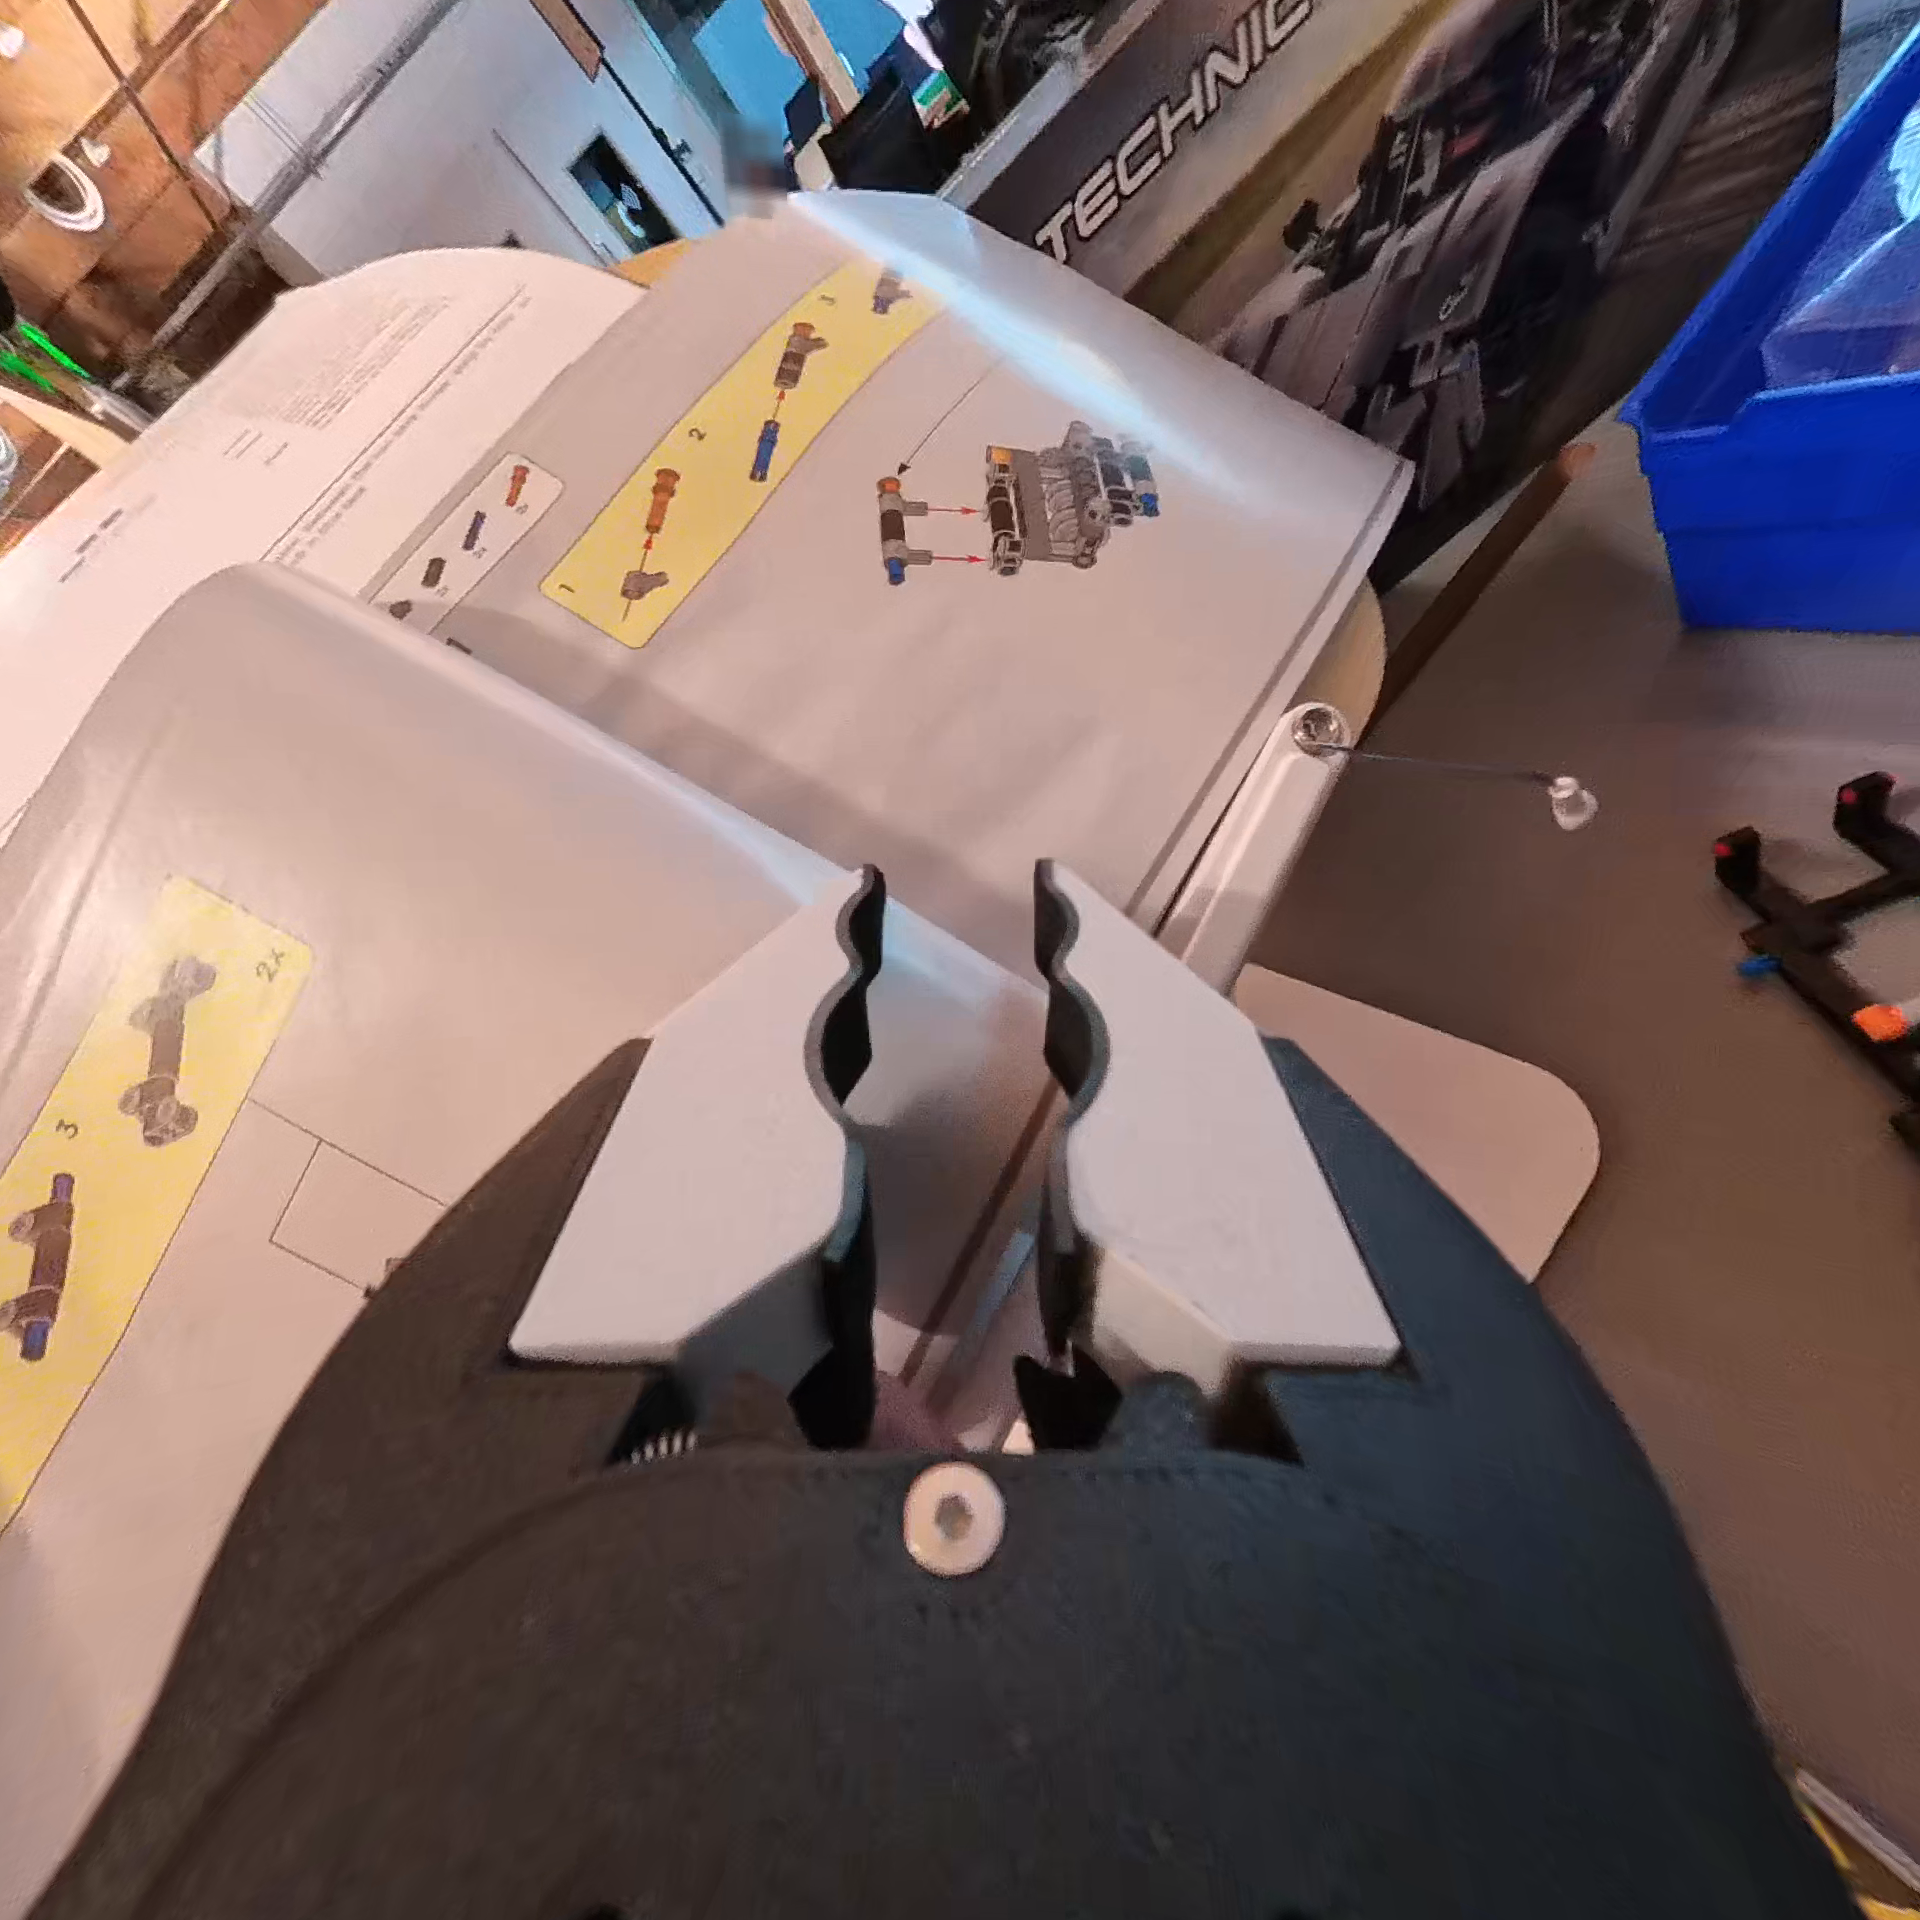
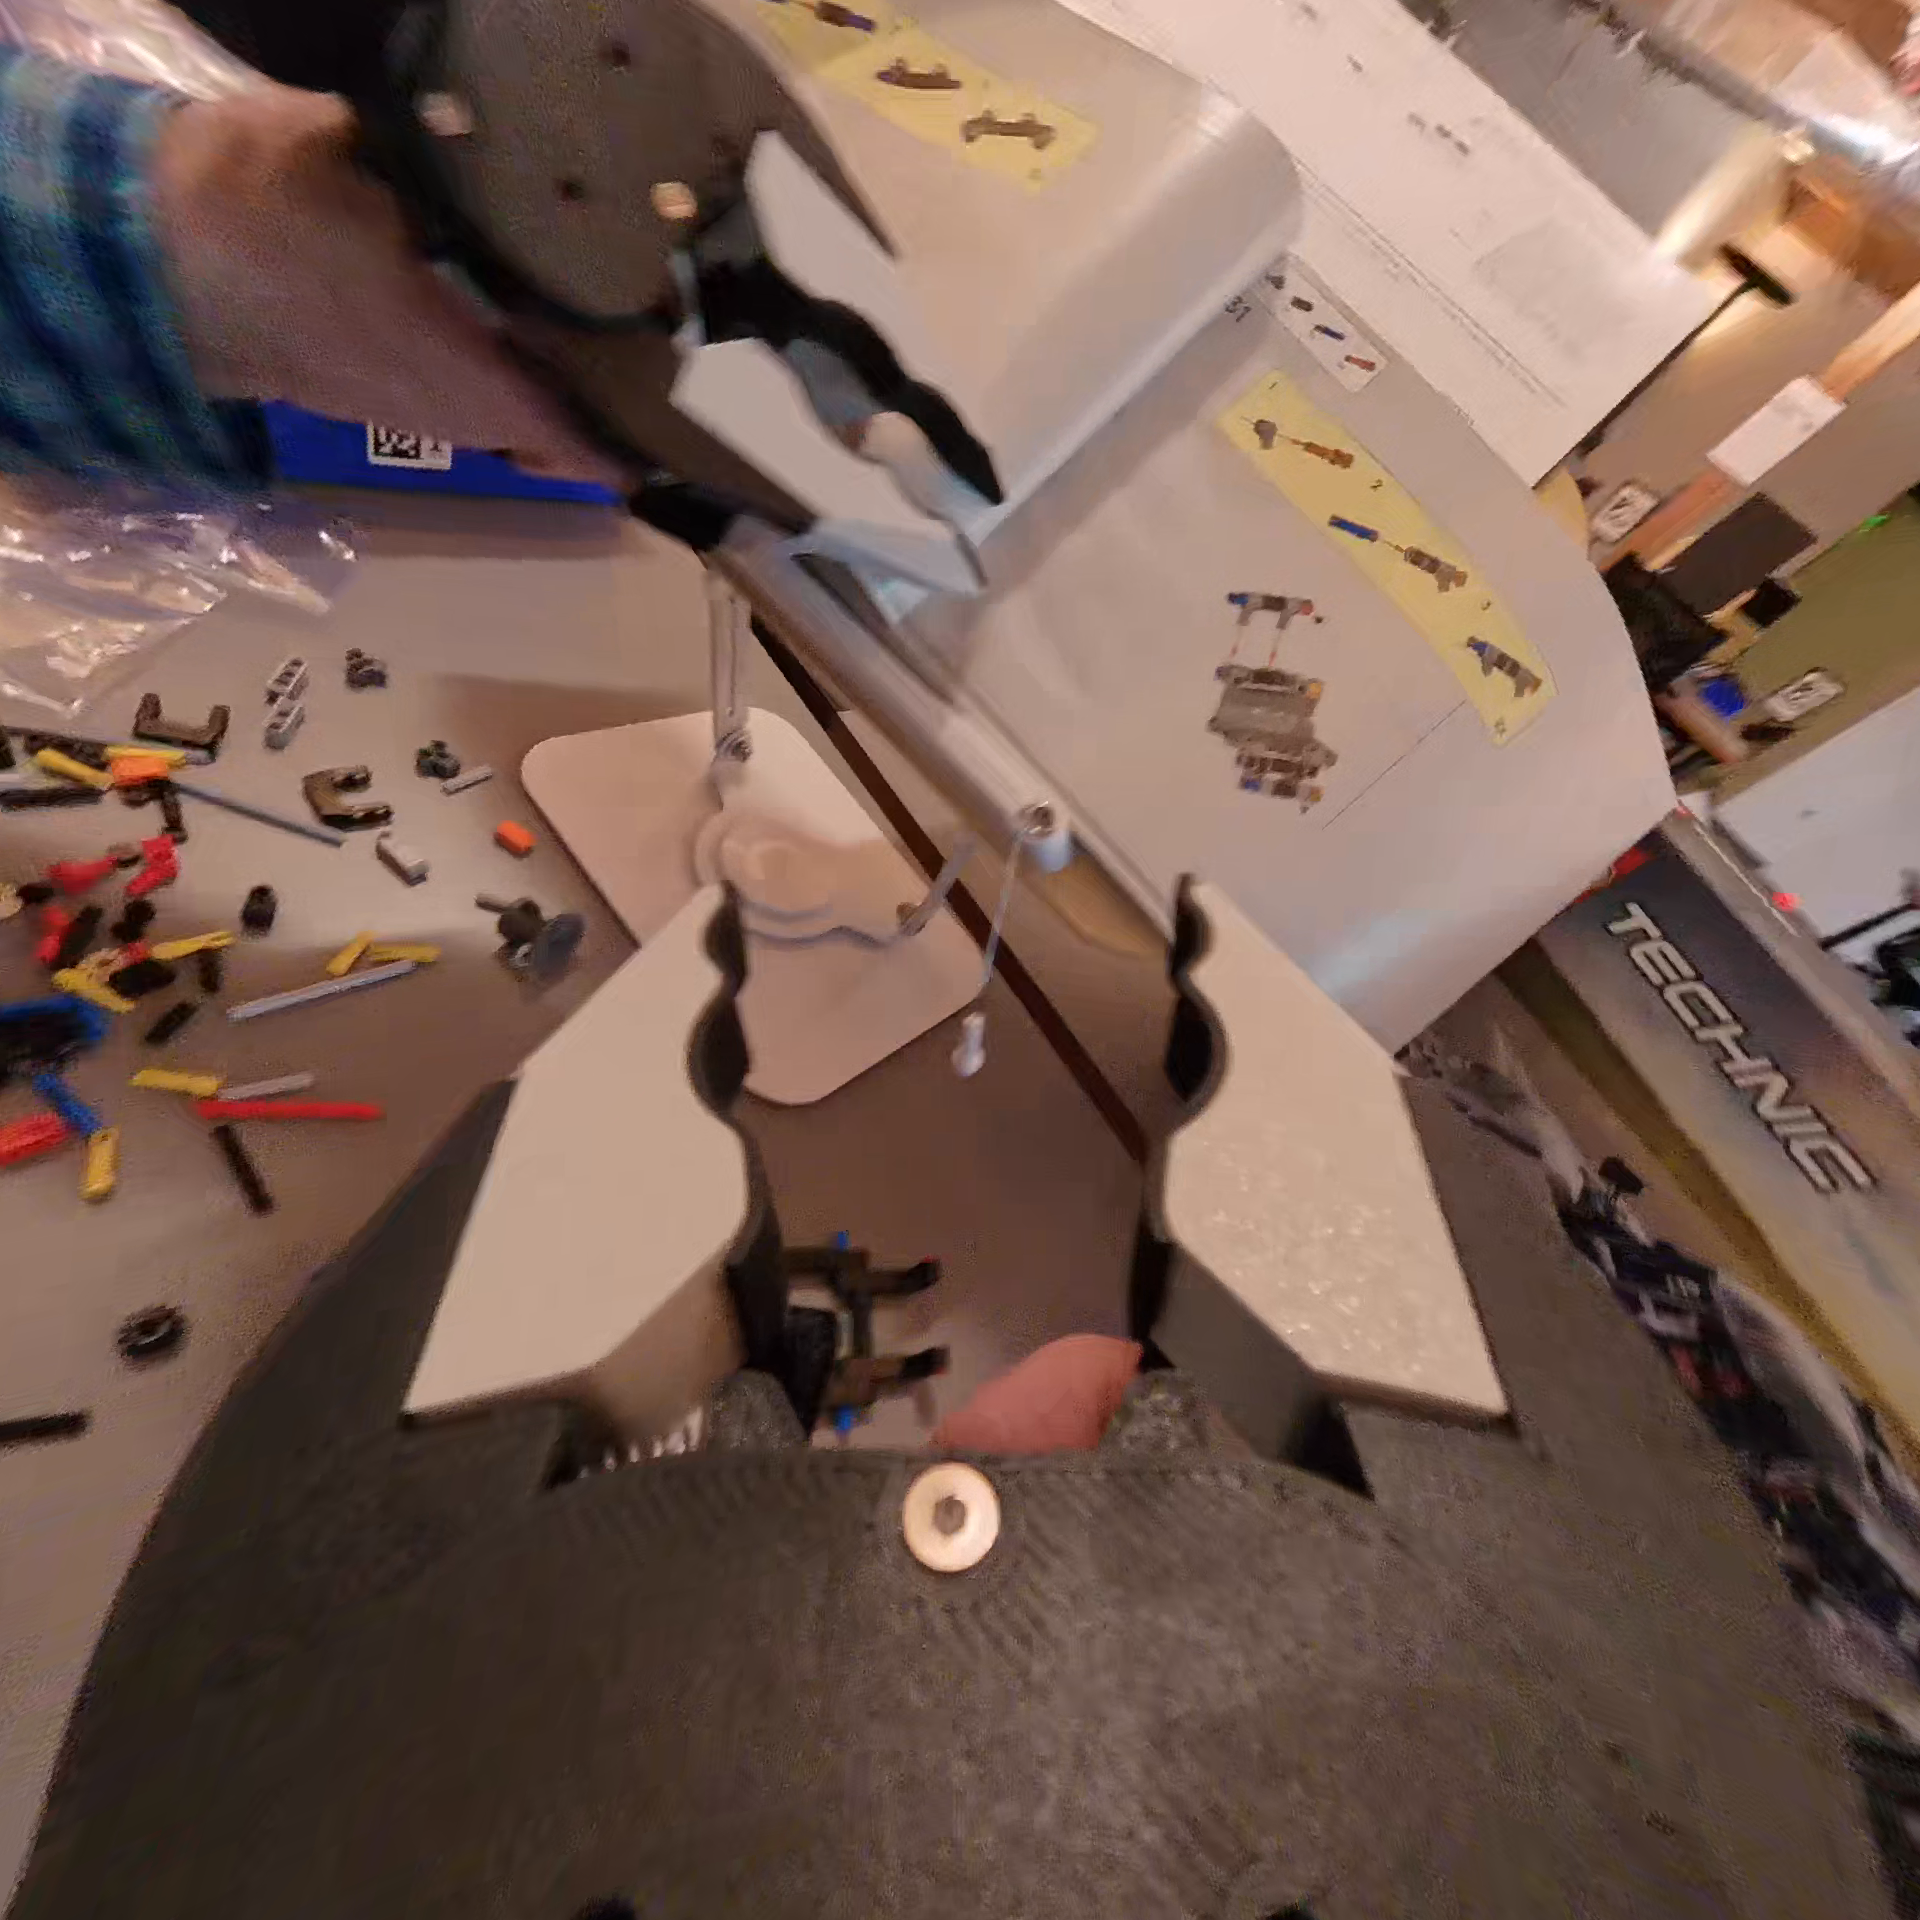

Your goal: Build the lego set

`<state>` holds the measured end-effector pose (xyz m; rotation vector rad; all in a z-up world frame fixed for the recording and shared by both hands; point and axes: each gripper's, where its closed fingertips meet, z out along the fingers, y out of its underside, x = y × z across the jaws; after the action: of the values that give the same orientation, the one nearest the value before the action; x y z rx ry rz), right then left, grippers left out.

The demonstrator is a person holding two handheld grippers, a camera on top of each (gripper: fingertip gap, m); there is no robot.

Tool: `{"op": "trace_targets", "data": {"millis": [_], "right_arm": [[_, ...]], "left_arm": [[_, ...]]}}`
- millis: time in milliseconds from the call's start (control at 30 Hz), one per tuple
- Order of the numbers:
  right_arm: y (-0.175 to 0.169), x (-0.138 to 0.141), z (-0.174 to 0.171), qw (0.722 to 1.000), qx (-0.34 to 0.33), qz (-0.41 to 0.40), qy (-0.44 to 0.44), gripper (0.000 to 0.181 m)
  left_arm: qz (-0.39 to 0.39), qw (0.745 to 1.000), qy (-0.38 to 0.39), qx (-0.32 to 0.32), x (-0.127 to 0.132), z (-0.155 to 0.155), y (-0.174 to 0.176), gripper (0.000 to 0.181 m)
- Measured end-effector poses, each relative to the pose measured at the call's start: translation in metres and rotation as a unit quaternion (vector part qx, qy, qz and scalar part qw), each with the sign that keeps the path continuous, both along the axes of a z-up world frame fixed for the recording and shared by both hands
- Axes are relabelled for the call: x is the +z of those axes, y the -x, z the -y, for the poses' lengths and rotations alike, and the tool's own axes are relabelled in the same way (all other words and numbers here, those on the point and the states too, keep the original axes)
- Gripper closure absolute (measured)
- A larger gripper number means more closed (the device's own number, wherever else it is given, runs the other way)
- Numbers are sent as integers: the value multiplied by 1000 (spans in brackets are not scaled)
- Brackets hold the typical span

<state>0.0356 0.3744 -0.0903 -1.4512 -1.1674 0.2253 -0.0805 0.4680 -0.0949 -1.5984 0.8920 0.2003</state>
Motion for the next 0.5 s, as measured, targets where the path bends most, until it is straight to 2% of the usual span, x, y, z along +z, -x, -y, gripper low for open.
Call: {"op": "trace_targets", "data": {"millis": [33, 100, 167, 333, 433, 500], "right_arm": [[0, 9, -20, 1000, 0, -1, 9, 90], [-3, 27, -63, 1000, -13, -13, 20, 89], [-3, 38, -104, 999, -28, -6, 18, 88], [5, 41, -188, 998, -47, -2, 31, 84], [12, 33, -218, 998, -45, 2, 43, 85], [20, 31, -219, 998, -18, -15, 65, 92]], "left_arm": [[3, 1000, -1, -6, -1, 1, -1, 151], [8, 1000, -5, -13, -4, 2, -2, 143], [-4, 1000, -19, -14, -6, 3, -1, 144], [2, 1000, -21, -22, -8, 3, -1, 142], [11, 999, -17, -27, -8, 3, -2, 142], [6, 999, -20, -28, -10, 3, -2, 142]]}}
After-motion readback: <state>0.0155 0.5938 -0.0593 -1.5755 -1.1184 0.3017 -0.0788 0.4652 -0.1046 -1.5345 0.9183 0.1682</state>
